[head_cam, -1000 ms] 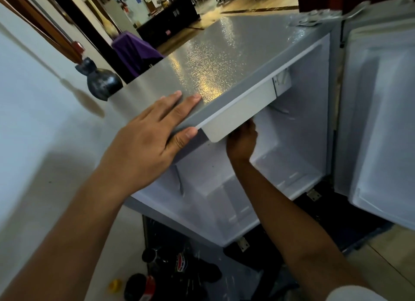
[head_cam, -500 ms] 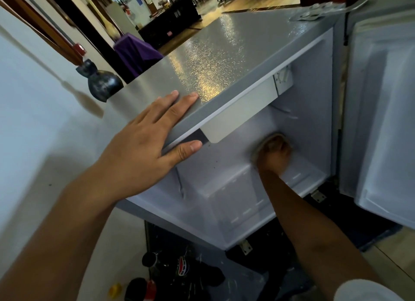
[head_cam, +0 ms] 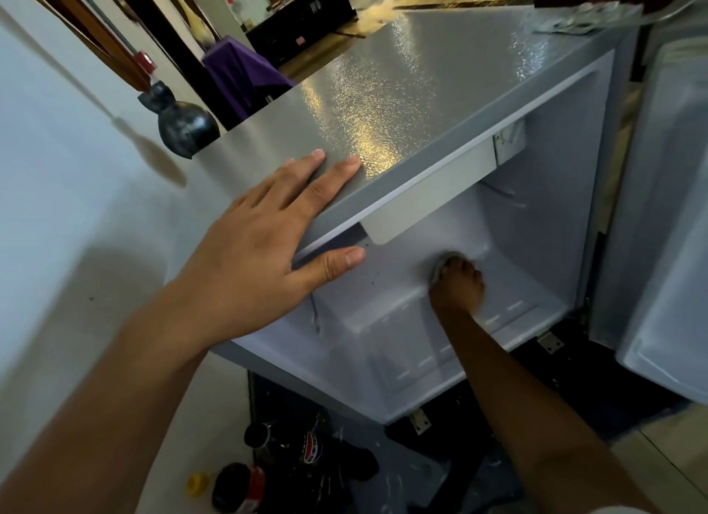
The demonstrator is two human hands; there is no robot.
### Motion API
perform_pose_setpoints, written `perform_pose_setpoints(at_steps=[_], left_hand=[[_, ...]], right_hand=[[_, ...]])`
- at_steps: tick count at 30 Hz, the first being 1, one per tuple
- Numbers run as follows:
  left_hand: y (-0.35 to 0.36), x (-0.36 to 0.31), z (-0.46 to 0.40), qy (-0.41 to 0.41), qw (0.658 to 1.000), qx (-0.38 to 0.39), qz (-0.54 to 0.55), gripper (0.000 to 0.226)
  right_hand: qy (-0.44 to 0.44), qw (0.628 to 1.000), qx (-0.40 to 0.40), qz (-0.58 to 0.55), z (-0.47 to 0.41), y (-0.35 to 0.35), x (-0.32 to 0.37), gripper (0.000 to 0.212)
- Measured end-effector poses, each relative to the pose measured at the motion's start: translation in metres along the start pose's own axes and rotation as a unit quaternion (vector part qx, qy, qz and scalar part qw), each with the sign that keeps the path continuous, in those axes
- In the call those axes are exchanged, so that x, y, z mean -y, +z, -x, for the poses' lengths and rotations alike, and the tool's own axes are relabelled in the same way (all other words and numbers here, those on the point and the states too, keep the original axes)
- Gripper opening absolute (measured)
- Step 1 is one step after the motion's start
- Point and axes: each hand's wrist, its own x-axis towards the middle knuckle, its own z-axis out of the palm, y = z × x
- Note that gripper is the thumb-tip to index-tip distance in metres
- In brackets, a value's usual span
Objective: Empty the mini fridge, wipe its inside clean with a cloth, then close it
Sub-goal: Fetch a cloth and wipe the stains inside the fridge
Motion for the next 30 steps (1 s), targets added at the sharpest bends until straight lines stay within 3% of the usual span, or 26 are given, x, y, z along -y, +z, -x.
perform_pose_setpoints(at_steps=[3, 5, 8, 10, 13, 17, 19, 22, 24, 27, 30], left_hand=[[-0.001, 0.000, 0.001, -0.001, 1.000, 0.004, 0.003, 0.078], [-0.001, 0.000, 0.000, 0.000, 1.000, 0.006, 0.008, 0.078], [-0.001, 0.000, 0.000, -0.001, 1.000, 0.005, 0.004, 0.078], [-0.001, 0.000, 0.001, -0.003, 1.000, 0.002, 0.002, 0.078], [-0.001, -0.002, 0.000, -0.004, 1.000, 0.003, 0.007, 0.078], [-0.001, -0.002, 0.000, -0.009, 1.000, 0.005, 0.009, 0.077], [-0.001, -0.002, 0.001, -0.009, 1.000, 0.007, 0.010, 0.078], [-0.001, -0.002, 0.000, -0.006, 1.000, 0.005, 0.005, 0.079], [0.000, -0.003, 0.000, -0.007, 1.000, 0.003, 0.003, 0.079], [0.001, -0.002, 0.000, -0.003, 1.000, -0.003, -0.003, 0.080], [0.003, -0.002, -0.001, -0.002, 1.000, -0.005, -0.010, 0.080]], right_hand=[[0.045, 0.984, 0.018, -0.170, 0.004, -0.009, 0.025, 0.050], [0.011, 0.966, -0.065, -0.251, 0.002, -0.025, 0.038, 0.059], [-0.082, 0.938, -0.208, -0.266, -0.021, -0.053, 0.059, 0.053], [-0.116, 0.911, -0.238, -0.318, -0.036, -0.062, 0.078, 0.048], [-0.131, 0.898, -0.210, -0.364, -0.035, -0.047, 0.100, 0.046], [-0.140, 0.931, -0.223, -0.252, -0.024, -0.030, 0.099, 0.054], [-0.084, 0.948, -0.193, -0.237, -0.020, -0.025, 0.091, 0.059], [0.085, 0.949, -0.068, -0.297, -0.008, -0.008, 0.068, 0.068], [0.153, 0.951, 0.009, -0.269, -0.003, -0.003, 0.046, 0.066], [0.163, 0.965, 0.062, -0.195, -0.015, -0.016, 0.017, 0.061], [0.144, 0.973, 0.003, -0.178, -0.029, -0.035, 0.011, 0.054]])
